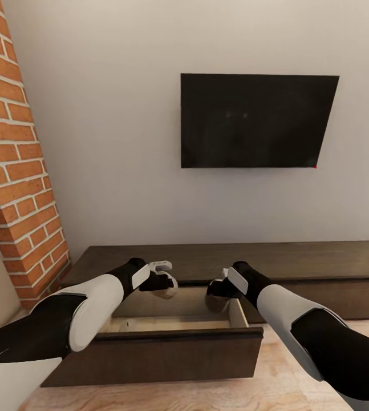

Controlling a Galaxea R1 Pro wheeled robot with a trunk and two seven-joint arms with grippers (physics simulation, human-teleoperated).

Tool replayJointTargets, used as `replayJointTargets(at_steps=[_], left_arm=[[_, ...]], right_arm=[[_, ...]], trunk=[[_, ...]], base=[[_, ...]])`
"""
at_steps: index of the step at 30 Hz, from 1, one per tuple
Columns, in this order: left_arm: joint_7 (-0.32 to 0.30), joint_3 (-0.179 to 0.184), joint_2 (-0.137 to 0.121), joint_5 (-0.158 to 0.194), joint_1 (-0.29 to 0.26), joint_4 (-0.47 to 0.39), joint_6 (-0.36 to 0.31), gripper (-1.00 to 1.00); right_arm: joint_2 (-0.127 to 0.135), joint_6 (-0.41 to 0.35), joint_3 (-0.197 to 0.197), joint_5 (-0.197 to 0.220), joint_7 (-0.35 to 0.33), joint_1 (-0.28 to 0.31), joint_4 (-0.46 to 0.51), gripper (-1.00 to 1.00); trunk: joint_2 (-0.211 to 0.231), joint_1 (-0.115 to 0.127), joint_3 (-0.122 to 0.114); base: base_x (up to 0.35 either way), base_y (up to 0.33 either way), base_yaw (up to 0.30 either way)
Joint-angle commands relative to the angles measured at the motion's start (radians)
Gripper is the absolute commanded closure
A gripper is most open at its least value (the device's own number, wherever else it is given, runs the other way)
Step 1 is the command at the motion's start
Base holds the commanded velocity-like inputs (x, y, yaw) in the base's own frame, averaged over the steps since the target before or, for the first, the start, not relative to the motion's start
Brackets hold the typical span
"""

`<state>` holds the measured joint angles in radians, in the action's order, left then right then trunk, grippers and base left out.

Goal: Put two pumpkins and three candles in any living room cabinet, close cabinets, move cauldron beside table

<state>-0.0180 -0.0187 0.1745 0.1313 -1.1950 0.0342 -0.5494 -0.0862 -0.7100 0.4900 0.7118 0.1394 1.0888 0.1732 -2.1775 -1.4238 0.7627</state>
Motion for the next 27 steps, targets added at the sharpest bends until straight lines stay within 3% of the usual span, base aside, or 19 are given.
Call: replayJointTargets(at_steps=[1,5,6,8,11,13,17,27], left_arm=[[0.001,-0.001,0.000,0.007,-0.001,0.002,-0.001,1.00],[0.008,-0.002,0.000,0.015,-0.001,0.003,-0.001,1.00],[0.029,-0.002,0.000,0.038,-0.001,0.003,-0.001,1.00],[0.098,-0.003,0.000,0.117,-0.001,0.004,-0.001,1.00],[0.144,-0.003,0.000,0.207,-0.001,0.004,0.000,1.00],[0.160,-0.002,0.000,0.245,-0.001,0.004,0.000,1.00],[0.164,-0.001,0.000,0.260,-0.001,0.003,-0.006,1.00],[0.157,0.001,0.000,0.255,-0.001,0.003,-0.044,1.00]], right_arm=[[0.000,-0.003,0.005,0.011,0.008,0.000,0.002,1.00],[0.000,-0.003,0.008,0.010,0.003,0.000,0.002,1.00],[-0.001,-0.003,0.018,0.010,-0.006,0.000,0.002,1.00],[0.000,-0.003,0.067,0.010,-0.028,0.000,0.002,1.00],[0.000,-0.003,0.126,0.011,-0.045,-0.001,0.002,1.00],[0.000,0.000,0.151,0.012,-0.051,-0.002,0.002,1.00],[-0.001,0.025,0.164,0.012,-0.055,-0.005,0.002,1.00],[-0.004,0.033,0.165,0.012,-0.055,-0.007,0.002,1.00]], trunk=[[-0.001,0.000,0.001],[-0.001,0.000,0.001],[-0.001,0.000,0.001],[-0.001,0.000,0.001],[-0.001,0.000,0.001],[-0.008,-0.004,0.004],[-0.036,-0.019,0.017],[-0.106,-0.057,0.048]], base=[[0.009,-0.004,0.000],[0.003,-0.001,0.000],[0.000,0.000,0.000],[0.000,0.000,0.000],[0.000,0.000,0.000],[0.000,0.000,0.000],[0.000,0.000,0.000],[0.000,0.000,0.000]])
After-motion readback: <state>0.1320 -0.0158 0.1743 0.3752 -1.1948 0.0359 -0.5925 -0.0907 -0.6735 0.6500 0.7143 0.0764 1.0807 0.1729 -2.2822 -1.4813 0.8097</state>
